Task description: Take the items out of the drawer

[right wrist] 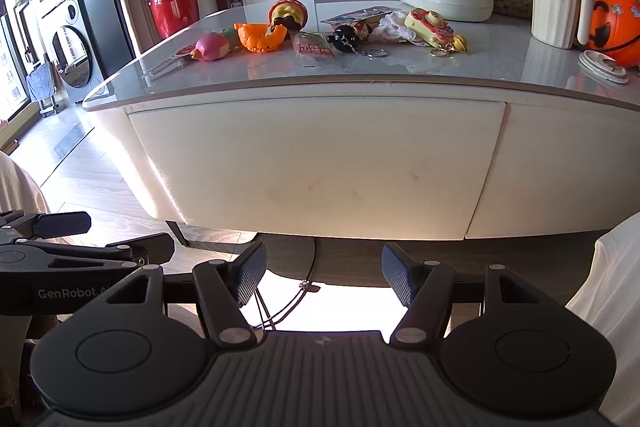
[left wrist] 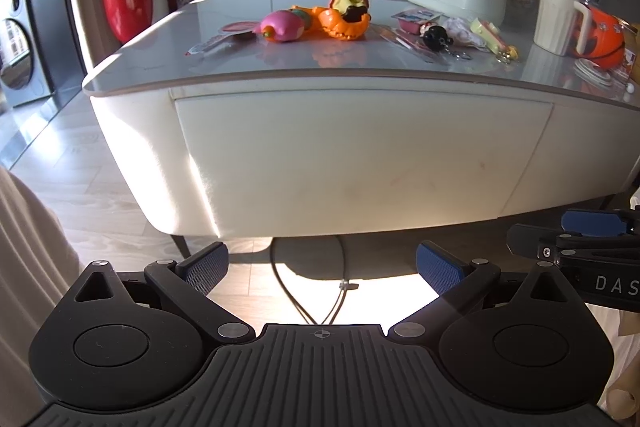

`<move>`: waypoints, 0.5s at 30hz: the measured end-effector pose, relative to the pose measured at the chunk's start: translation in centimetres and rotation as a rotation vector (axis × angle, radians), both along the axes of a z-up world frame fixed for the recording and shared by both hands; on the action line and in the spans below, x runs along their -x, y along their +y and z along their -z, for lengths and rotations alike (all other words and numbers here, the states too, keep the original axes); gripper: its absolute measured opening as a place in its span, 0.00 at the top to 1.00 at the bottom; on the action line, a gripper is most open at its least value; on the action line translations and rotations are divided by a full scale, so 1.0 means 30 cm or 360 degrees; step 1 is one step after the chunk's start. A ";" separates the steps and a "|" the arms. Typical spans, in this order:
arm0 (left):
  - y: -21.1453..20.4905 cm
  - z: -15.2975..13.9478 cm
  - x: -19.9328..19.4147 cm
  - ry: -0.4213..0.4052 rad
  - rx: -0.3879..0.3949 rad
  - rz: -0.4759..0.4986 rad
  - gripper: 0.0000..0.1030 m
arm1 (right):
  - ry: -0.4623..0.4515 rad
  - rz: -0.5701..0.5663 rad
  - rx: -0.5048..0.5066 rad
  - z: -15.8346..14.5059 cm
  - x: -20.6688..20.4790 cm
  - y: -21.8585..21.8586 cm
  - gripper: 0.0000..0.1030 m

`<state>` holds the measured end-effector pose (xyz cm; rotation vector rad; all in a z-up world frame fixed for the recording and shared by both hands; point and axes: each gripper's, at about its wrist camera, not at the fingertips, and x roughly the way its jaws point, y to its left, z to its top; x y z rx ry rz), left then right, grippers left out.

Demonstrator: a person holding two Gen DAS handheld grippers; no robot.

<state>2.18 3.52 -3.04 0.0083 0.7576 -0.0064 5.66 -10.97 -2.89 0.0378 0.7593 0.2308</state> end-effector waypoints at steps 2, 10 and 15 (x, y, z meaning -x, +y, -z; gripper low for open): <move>-0.001 0.000 -0.001 0.0000 0.0000 -0.0001 0.00 | 0.0002 -0.0002 -0.0001 0.002 0.000 0.000 0.37; -0.001 0.001 -0.003 0.0006 0.0004 -0.0005 0.00 | 0.0004 -0.0005 -0.0002 0.003 -0.002 -0.002 0.37; 0.000 0.001 -0.003 0.0007 0.0005 -0.0005 0.00 | 0.0004 -0.0005 -0.0003 0.003 -0.002 -0.002 0.37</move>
